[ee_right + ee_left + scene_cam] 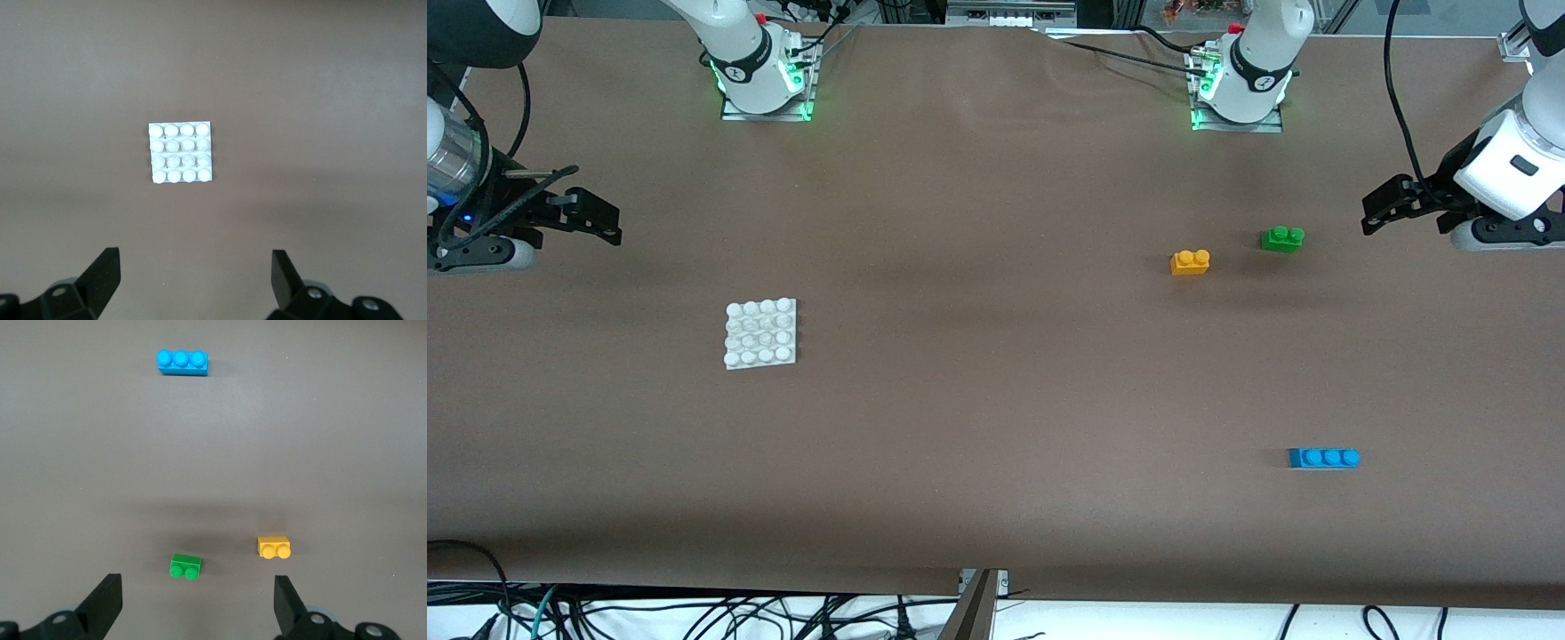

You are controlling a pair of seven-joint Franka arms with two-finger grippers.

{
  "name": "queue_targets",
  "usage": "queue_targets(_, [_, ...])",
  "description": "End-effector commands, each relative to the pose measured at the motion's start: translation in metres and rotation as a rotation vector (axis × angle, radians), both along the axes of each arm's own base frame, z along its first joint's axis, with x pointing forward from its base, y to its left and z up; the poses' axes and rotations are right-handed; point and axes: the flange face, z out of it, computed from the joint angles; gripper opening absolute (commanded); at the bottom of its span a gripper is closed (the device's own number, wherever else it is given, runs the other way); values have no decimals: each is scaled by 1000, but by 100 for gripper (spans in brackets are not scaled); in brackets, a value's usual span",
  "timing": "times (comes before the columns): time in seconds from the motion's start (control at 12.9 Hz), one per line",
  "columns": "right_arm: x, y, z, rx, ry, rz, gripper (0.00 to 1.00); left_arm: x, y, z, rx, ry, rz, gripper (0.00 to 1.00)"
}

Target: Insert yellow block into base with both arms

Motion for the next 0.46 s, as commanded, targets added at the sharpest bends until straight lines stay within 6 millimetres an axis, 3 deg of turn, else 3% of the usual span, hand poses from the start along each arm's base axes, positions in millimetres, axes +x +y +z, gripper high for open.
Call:
queue_targets(0.0, [0,2,2,-6,14,-24,100,4,-2,6,-7,9,-13,100])
queue_targets(0.39, [4,2,3,-7,10,-12,100,4,-2,6,-7,10,-13,100])
